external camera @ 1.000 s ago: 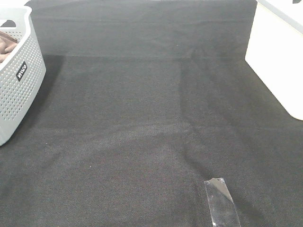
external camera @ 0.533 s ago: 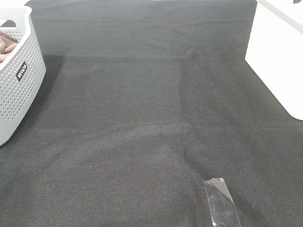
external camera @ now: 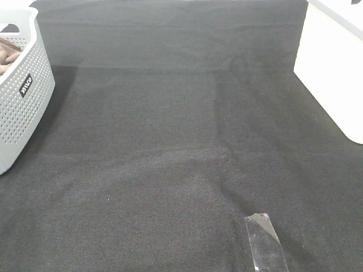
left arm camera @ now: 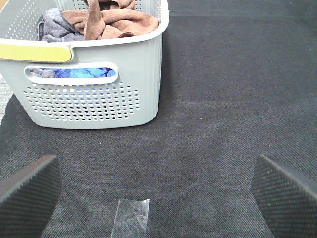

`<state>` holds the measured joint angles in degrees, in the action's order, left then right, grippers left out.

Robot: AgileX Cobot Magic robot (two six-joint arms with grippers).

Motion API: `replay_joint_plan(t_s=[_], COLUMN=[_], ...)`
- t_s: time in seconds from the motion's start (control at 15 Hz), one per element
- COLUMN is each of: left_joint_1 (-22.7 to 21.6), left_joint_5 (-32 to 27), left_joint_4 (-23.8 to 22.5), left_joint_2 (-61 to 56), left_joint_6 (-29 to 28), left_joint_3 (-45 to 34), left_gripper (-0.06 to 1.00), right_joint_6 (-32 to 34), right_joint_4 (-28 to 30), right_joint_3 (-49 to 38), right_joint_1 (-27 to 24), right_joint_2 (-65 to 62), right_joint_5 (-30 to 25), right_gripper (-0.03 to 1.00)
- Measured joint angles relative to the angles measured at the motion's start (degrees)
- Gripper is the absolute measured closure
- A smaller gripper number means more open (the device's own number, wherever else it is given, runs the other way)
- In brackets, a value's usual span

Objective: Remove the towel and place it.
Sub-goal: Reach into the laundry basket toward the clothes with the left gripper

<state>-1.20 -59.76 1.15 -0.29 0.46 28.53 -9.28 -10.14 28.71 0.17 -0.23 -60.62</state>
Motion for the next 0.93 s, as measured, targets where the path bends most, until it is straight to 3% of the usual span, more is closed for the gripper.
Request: replay_joint_plan(t_s=[0.93], left_joint_1=[0.00], left_joint_5=[0.00], left_joint_4=[-0.23], left_joint_2=[0.00], left_joint_6=[0.00], left_joint_3=[0.00], left_gripper=[-0.05], right_joint_6=[0.34], right_joint_4=[0.00], right_joint_3=[0.00], right_joint_1=[0.00], right_joint_2=[0.00], right_joint_5=[0.00], right_gripper=[0.18])
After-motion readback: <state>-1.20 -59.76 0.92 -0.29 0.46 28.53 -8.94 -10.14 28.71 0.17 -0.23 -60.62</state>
